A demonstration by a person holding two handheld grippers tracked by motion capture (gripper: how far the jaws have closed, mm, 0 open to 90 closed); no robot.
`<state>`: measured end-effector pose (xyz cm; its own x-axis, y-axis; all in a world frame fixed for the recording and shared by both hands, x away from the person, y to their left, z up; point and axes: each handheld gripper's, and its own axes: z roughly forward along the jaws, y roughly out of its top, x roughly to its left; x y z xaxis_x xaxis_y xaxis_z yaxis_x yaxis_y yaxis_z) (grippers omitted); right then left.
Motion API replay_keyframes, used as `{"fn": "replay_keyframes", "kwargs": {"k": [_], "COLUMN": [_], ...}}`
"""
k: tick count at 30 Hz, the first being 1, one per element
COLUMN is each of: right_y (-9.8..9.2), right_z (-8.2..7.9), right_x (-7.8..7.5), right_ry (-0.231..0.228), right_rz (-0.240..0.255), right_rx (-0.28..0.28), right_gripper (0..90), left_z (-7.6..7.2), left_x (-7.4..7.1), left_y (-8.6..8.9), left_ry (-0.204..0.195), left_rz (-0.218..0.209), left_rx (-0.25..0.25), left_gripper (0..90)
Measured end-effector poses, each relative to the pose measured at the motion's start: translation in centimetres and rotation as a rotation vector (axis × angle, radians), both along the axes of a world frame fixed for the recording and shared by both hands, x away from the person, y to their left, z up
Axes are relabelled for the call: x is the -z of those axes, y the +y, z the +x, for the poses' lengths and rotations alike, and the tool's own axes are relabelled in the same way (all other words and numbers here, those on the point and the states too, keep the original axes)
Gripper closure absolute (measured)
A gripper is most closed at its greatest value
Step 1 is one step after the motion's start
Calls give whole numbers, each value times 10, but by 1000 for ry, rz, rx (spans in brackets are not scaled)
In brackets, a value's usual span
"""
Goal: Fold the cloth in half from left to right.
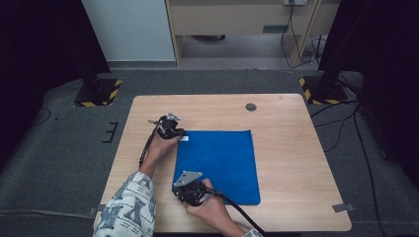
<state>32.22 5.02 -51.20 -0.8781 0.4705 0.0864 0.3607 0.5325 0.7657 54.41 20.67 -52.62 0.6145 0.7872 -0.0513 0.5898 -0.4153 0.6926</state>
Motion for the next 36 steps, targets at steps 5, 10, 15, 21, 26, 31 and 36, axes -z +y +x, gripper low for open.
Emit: {"fn": "replay_keyframes", "kwargs": {"k": [5,10,15,21,26,31,36], "right_y": [-1,-4,-8,-9,-7,-3,1], "right_z": [1,0,-1,-2,-5,-7,-8], "right_x": [-1,-7,-14,-22,-29,-36,-39], "right_ry": [-5,-22,-37,-54,-68,-84,-90], "right_rz": [-5,1,9,18,24,31,38], "right_rx": [2,14,32,37,41,41,38], "right_gripper": [884,886,887,888,888,888,889], "left_z": [-2,-5,-6,-7,-8,-6,-4], "left_x": [-4,-21,-37,-48,-60,-69,-76], "left_y": [-2,-2,-2,-2,-3,-2,3], "left_ry": [-7,-38,-40,-40,-52,-54,-51], "left_rz": [2,-21,-22,-15,-9,-11,-5], "left_rx": [-13,-39,-45,-59,-57,-64,-64], "left_gripper": [881,885,886,888,889,889,890]}}
